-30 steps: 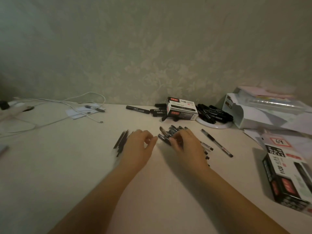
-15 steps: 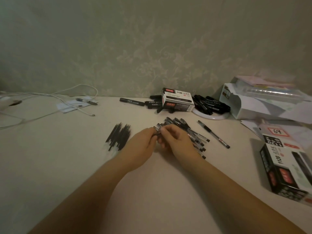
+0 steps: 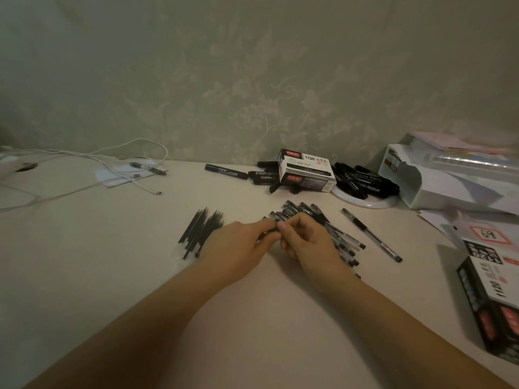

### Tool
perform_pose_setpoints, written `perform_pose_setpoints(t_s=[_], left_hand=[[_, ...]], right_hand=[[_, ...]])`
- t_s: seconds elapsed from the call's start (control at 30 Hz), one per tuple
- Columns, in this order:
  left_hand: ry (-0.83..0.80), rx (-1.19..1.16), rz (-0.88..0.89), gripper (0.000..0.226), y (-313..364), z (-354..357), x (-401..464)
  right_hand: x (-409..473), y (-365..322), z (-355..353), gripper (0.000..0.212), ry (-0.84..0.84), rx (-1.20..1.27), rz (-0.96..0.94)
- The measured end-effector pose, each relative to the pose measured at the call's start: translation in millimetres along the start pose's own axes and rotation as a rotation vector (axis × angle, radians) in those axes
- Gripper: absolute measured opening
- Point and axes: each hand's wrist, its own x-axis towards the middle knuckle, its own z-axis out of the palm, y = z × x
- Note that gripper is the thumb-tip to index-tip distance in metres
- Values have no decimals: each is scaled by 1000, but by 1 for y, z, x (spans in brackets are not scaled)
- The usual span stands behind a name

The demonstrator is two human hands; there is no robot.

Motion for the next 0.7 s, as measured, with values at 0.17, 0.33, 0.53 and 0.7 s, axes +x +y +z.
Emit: perform_pose_setpoints(t_s=[0.17,0.33,0.53,0.7], left_hand=[[-25,90,-65,33,-1,-5,3],[-28,-11,-167,15,-12,-13,3],[-50,-20,-120,9,-9,-12,1],[-30,-33,-95,11,-10,-13,2]], right_hand=[[1,2,3,10,31,-76,-73],[1,5,3,8,108,-522,-279],[2,9,7,6,58,-934,-477],[4,10,6,4,65,-892,-478]])
